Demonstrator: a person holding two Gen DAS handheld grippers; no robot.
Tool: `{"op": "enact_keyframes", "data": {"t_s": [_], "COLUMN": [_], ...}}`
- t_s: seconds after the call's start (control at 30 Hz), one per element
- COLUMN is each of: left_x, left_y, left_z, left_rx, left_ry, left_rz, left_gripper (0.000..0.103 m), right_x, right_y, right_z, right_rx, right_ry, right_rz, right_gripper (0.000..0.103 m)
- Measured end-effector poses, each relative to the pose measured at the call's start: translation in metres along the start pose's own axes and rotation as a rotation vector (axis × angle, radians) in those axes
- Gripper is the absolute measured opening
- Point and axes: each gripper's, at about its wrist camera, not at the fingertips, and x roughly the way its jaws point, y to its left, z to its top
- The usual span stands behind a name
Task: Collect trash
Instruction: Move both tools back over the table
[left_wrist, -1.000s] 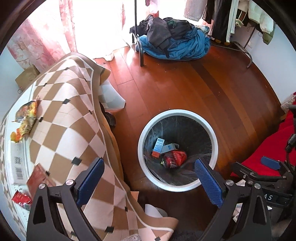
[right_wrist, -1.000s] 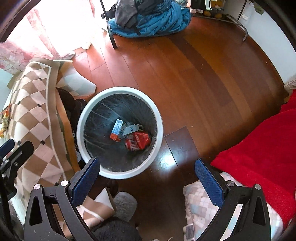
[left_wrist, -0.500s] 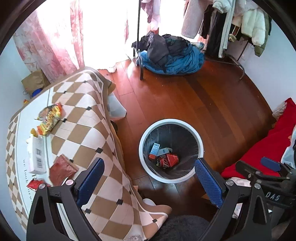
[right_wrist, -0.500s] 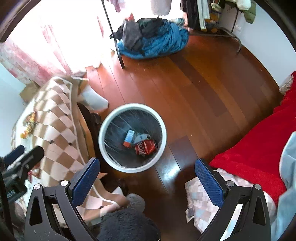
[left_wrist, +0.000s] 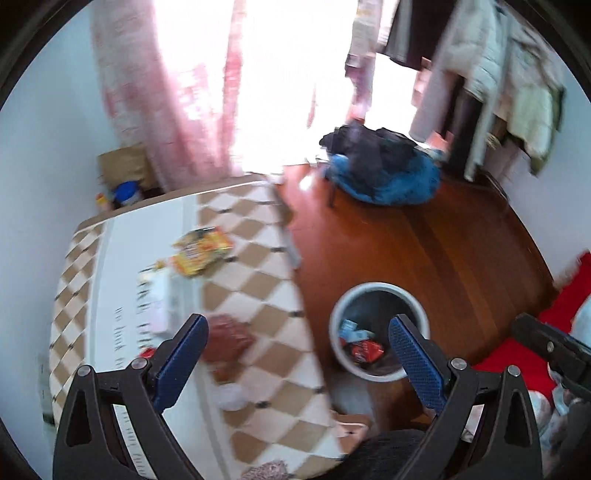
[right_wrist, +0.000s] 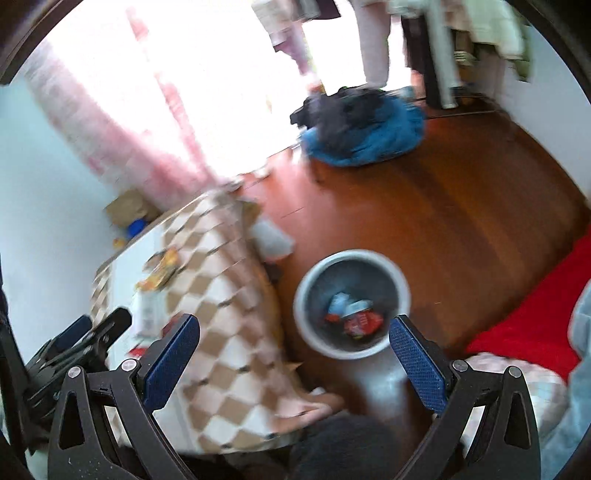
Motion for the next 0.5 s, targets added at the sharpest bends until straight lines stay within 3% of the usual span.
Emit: {"op": "enact_keyframes", "data": {"t_s": [0.13,0.3,0.5], "left_x": [0.014,0.038,0.069], "left_y": [0.075,0.160,0.229], "left_z": [-0.022,-0.054,-0.082], "left_rx": [-0.080,-0.174,-0.270], "left_ry": [0.041,0.094,0.183], "left_rz": [0.152,0.337,0.401], "left_gripper": [0.100,0.100,0.100], "right_x": [0.054,0.139,0.223], "right_y": [0.055,0.110,0.159], "right_z": [-0.017,-0.041,-0.057], "right_rx": [-0.020,0.054,0.163], "right_ry": [0.136,0.311,0.435], "right_rz": [0.078,0.143,0.104], "right_gripper": [0.103,0.103,0.096]}}
